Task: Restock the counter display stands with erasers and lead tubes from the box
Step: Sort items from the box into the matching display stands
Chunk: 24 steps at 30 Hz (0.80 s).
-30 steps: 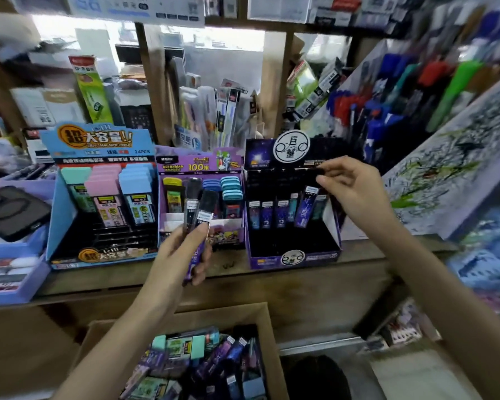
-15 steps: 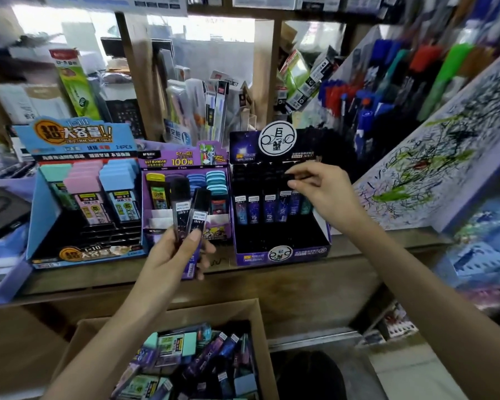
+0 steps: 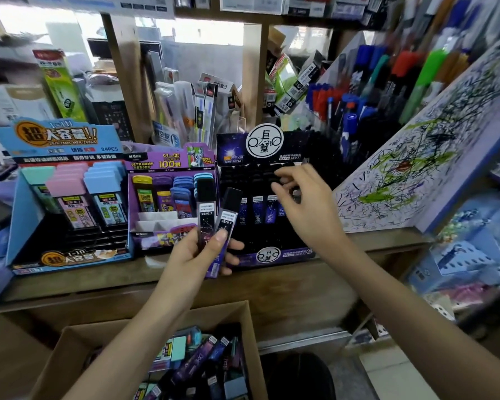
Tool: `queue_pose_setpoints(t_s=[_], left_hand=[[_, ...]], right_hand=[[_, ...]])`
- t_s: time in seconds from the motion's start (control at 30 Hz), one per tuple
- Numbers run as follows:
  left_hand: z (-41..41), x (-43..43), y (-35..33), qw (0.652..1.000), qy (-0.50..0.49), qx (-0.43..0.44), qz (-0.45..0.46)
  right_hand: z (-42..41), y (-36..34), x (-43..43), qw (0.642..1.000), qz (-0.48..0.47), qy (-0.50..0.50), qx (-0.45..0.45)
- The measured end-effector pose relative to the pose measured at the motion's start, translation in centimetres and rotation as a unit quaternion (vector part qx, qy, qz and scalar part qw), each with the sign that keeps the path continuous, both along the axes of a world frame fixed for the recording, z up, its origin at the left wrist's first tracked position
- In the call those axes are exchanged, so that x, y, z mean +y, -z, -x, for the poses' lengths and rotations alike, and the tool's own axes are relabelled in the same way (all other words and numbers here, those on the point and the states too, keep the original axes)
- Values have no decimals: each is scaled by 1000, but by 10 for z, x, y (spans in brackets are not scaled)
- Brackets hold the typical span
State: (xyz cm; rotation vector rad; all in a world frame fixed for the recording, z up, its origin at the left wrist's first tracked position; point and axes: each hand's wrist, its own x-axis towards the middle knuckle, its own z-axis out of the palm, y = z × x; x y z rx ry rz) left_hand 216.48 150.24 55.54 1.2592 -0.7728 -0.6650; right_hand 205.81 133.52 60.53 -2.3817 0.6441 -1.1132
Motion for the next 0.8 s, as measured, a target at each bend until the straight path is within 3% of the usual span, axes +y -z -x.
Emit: queue_pose_setpoints(t_s=[0.07, 0.13, 0.23, 0.4, 0.57, 0.8], left_hand=[[4, -7, 0, 1000, 11, 0, 2], [9, -14, 0, 1000, 25, -1, 4], [14, -23, 1, 1000, 28, 10, 3], [7, -24, 8, 1000, -10, -15, -13], [0, -15, 18, 998, -36, -45, -33], [-8, -7, 22, 998, -39, -40, -37]], right_hand=[[2, -2, 17, 984, -148, -96, -28], [1, -2, 28, 943, -289, -160, -30], [3, -6, 28, 914, -359, -180, -58], [21, -29, -11, 936, -307, -137, -105], [31, -27, -44, 977, -192, -63, -63], [17, -5, -53, 989, -140, -56, 5]])
